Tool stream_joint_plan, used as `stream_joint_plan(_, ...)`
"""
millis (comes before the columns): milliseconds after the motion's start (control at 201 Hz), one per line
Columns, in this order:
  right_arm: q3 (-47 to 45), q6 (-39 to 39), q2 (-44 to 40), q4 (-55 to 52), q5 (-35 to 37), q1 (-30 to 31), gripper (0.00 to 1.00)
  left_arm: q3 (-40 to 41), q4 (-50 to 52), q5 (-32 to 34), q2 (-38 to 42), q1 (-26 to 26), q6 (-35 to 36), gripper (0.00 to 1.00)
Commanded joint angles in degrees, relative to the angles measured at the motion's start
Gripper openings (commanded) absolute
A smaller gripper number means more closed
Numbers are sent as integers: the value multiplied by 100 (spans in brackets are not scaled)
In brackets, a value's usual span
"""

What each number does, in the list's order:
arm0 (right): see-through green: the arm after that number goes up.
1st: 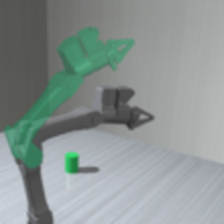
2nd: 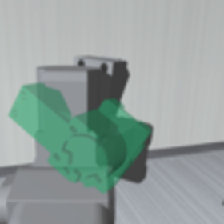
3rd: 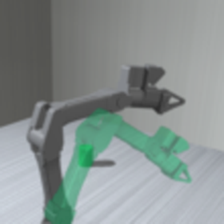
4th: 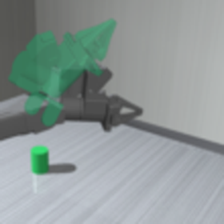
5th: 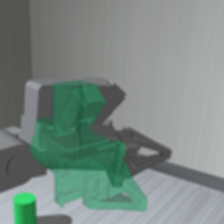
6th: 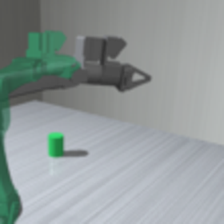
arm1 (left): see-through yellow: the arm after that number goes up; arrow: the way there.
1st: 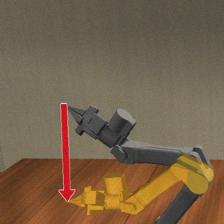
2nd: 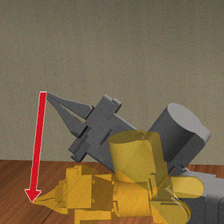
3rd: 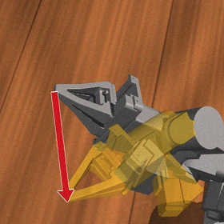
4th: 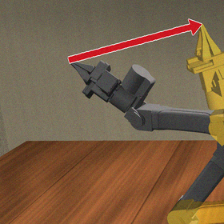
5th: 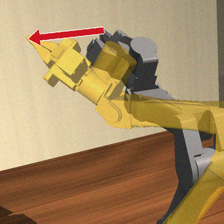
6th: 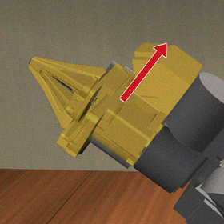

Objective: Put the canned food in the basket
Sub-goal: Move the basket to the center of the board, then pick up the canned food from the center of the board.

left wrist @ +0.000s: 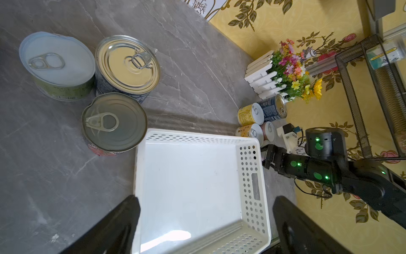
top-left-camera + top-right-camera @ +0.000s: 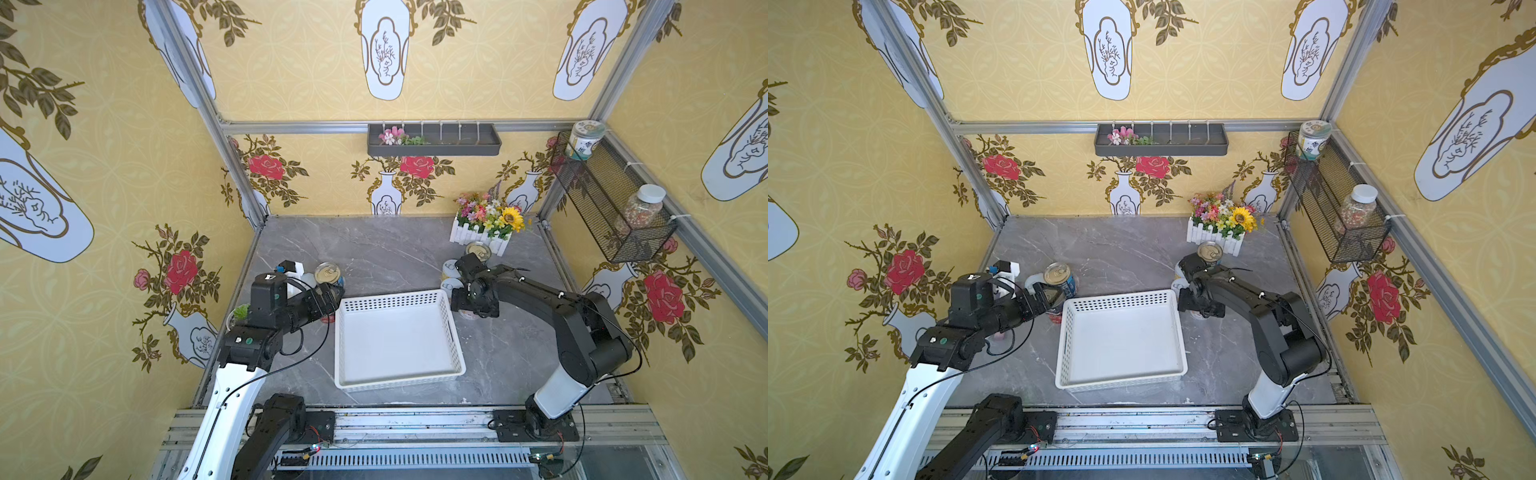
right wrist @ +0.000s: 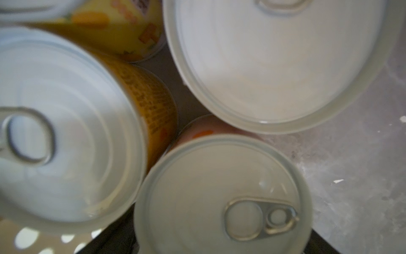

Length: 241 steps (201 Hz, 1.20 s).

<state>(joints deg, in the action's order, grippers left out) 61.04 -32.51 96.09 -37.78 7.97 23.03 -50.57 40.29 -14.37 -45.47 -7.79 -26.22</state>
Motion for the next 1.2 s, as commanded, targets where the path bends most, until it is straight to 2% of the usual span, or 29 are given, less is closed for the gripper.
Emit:
stream_joint_plan(0,-20,-1,-107,-48,445,-72,96,-13,2,-7,-116,6,107,100)
stream_joint_plan(169,-37,116,25,164,-134,-436,96,-23,31,56,-105,6,91,100)
stream_joint_plan(453,-2,216,149,288,-246,-523,93,-32,64,57,-204,-27,95,100)
stream_joint_plan(633,-41,259,59,367,-275,-541,87,-59,134,194,-244,-262,69,100)
stream_joint_plan(757,-48,278,55,358,-238,-565,80,-71,180,384,-199,-442,7,100)
stream_joint_plan(992,0,284,96,296,-252,-573,76,-111,211,341,-507,-500,47,100)
stream_joint_plan(1196,92,275,-279,-65,-350,-548,74,-111,229,347,-726,-511,59,100)
